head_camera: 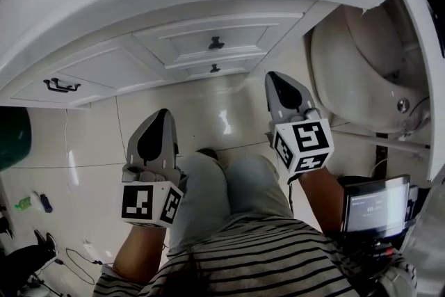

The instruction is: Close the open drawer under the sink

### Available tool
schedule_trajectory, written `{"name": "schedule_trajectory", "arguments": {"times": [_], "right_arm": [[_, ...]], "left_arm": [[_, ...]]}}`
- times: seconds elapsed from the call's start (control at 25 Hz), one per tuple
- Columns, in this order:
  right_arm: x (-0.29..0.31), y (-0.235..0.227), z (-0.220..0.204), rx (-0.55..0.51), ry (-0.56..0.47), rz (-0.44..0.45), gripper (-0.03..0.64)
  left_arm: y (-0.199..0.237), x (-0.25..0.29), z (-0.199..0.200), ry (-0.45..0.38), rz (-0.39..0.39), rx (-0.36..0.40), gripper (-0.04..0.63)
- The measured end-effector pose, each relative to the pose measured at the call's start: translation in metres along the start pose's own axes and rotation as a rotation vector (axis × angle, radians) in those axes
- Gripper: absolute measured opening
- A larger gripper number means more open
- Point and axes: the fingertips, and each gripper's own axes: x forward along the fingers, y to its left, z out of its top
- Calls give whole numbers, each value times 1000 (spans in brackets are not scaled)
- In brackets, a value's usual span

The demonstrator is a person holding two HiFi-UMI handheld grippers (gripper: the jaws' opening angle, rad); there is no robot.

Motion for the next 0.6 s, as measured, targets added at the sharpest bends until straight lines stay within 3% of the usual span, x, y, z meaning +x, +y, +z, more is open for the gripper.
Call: {"name": "schedule_trajectory", "arguments": {"times": [0.2,0.48,0.6], "right_arm": [[-111,10,83,27,43,-38,-2],[-267,54,245,13,-21,25,-2],[-333,75,296,26,-45,64,-2]], "left_arm": [[-53,-50,103,-51,1,31,14],[-121,-180,268,-82,36,67,14],[-150,-241,319,-88,44,96,14]]}}
